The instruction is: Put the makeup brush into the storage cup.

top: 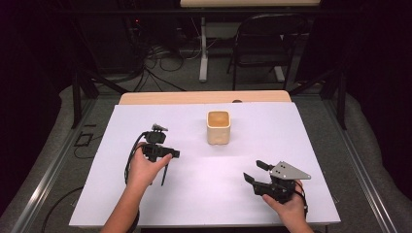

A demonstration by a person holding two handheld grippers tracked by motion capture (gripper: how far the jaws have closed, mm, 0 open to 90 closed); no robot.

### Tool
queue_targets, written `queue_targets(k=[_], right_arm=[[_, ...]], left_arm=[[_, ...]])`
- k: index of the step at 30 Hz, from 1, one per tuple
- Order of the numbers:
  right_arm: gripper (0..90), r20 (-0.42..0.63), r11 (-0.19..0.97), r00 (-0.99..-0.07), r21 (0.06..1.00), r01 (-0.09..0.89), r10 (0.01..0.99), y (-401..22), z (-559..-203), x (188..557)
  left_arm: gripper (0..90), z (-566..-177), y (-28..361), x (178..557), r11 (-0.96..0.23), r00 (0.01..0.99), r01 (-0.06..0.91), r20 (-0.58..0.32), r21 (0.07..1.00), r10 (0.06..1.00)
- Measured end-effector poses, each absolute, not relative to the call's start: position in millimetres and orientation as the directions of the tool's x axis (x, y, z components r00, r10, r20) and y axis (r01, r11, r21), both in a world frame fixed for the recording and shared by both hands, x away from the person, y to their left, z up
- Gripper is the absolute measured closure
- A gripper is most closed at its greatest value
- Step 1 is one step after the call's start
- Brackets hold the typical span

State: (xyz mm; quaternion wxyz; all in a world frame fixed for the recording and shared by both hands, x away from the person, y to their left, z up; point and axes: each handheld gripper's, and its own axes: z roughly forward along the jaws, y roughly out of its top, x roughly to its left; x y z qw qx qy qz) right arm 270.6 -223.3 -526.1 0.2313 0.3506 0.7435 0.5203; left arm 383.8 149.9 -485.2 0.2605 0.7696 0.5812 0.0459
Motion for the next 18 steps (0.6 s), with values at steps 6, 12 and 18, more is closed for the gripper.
queue_targets(k=[6, 12, 18], right_arm=[[34.8, 0.024, 0.212, -0.647, 0.935, 0.285, 0.762, -224, -526, 271], [34.8, 0.027, 0.214, -0.645, 0.932, 0.293, 0.764, -223, -527, 271], [34.8, 0.024, 0.219, -0.643, 0.93, 0.294, 0.765, -223, -527, 271]], left_arm=[[48.4, -486, 154, 385, -0.177, 0.302, 0.878, -0.226, 0.444, 0.926], [50.4, -489, 163, 386, -0.164, 0.276, 0.892, -0.221, 0.422, 0.935], [53.6, -494, 167, 389, -0.151, 0.247, 0.909, -0.211, 0.389, 0.946]])
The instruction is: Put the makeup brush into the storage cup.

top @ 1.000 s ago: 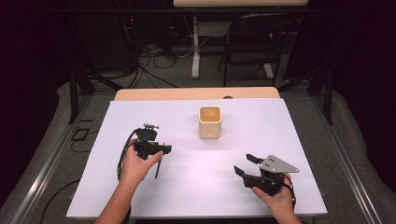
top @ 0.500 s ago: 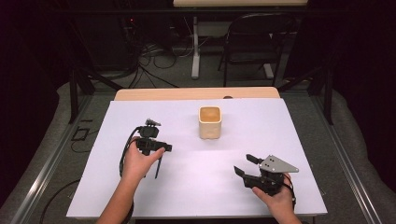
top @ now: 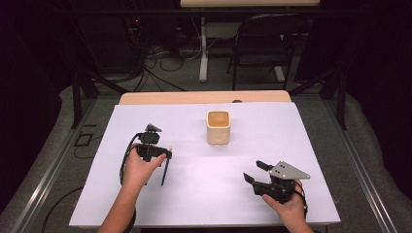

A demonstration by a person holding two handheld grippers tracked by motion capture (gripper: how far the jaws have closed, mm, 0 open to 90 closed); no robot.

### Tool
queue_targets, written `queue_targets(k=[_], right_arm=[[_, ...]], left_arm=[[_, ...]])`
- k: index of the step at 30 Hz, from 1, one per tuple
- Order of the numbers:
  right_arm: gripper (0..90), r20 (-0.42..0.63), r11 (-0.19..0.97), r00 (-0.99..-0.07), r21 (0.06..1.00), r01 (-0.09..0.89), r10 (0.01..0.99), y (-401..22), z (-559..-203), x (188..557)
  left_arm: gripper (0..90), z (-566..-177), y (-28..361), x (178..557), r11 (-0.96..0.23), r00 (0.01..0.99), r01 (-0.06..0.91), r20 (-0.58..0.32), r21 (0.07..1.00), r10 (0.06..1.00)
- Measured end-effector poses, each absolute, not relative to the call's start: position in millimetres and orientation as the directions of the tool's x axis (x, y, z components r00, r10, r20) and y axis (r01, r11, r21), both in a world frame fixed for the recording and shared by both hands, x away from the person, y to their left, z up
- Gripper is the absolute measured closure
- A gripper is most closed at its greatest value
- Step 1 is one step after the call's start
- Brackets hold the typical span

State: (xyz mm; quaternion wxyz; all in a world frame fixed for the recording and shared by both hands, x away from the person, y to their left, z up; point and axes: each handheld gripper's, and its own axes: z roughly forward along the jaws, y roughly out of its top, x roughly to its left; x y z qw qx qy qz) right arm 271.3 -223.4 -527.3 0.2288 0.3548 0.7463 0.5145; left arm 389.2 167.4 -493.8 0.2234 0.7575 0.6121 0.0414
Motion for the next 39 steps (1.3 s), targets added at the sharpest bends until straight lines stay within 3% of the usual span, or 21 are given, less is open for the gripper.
queue_targets(k=[39], right_arm=[[35.2, 0.023, 0.221, -0.646, 0.929, 0.295, 0.763, -224, -527, 271]], left_arm=[[71.4, -519, 153, 395, -0.195, 0.219, 0.965, -0.132, 0.176, 0.967]])
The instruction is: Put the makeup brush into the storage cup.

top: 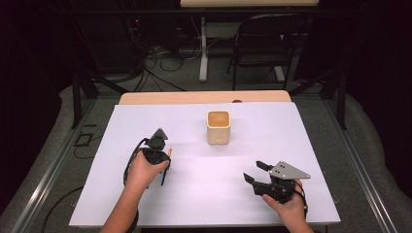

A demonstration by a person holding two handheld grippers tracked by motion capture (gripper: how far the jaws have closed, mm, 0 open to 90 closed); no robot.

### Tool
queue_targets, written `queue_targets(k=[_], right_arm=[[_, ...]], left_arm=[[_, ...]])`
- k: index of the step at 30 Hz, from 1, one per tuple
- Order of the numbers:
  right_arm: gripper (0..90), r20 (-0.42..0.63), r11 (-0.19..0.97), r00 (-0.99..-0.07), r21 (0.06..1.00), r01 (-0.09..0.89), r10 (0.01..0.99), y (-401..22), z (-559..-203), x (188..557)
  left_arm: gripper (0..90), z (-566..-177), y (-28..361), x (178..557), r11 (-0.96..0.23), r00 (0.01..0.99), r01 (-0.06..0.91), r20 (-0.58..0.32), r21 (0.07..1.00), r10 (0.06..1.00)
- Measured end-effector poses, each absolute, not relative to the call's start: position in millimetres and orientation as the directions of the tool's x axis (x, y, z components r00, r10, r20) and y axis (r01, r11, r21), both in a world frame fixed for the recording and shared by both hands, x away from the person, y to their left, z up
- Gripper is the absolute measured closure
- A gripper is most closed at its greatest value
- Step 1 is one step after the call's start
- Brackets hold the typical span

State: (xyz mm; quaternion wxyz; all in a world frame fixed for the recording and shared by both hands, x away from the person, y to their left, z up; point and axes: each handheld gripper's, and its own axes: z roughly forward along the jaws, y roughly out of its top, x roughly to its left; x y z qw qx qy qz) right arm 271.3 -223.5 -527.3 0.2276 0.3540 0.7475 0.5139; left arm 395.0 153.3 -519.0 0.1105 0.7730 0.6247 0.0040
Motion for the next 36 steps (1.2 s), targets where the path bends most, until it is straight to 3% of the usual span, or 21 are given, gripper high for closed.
queue_targets(k=[36], right_arm=[[35.4, 0.022, 0.224, -0.648, 0.929, 0.294, 0.761, -223.3, -527.3, 271.2]], left_arm=[[82.2, -525.0, 152.8, 396.8, -0.182, 0.199, 0.975, -0.136, 0.128, 0.971]])
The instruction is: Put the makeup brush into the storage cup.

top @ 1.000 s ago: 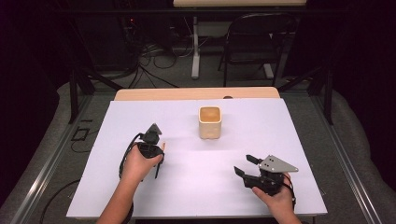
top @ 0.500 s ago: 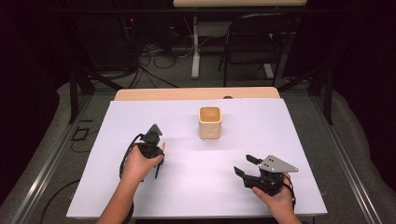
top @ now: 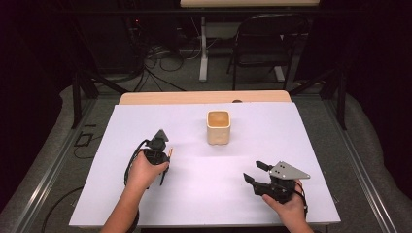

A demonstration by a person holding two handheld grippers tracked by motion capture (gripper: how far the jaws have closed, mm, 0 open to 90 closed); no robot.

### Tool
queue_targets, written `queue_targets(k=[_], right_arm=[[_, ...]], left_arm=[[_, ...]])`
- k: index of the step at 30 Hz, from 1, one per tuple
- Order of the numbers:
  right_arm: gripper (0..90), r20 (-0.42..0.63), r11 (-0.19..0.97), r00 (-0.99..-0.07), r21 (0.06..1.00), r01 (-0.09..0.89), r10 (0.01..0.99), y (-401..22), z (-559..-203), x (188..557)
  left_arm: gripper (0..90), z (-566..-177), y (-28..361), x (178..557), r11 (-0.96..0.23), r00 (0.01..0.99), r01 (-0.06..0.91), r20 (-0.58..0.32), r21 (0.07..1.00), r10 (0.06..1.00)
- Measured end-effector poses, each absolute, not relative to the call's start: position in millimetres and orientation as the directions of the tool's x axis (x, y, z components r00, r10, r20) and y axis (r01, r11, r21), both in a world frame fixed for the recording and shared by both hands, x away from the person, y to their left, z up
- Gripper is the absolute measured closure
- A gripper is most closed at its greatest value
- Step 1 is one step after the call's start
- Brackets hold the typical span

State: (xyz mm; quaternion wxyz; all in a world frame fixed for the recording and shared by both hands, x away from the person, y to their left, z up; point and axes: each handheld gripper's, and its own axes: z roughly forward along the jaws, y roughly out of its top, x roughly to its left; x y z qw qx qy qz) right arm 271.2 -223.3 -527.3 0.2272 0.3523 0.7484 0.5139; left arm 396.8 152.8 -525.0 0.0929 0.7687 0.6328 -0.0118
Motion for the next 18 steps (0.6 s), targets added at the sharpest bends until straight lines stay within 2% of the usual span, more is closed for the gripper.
queue_targets(k=[18], right_arm=[[35.6, 0.02, 0.226, -0.648, 0.928, 0.295, 0.762, -223.4, -527.6, 271.5]], left_arm=[[83.3, -524.9, 153.1, 396.9, -0.195, 0.212, 0.973, -0.135, 0.127, 0.968]])
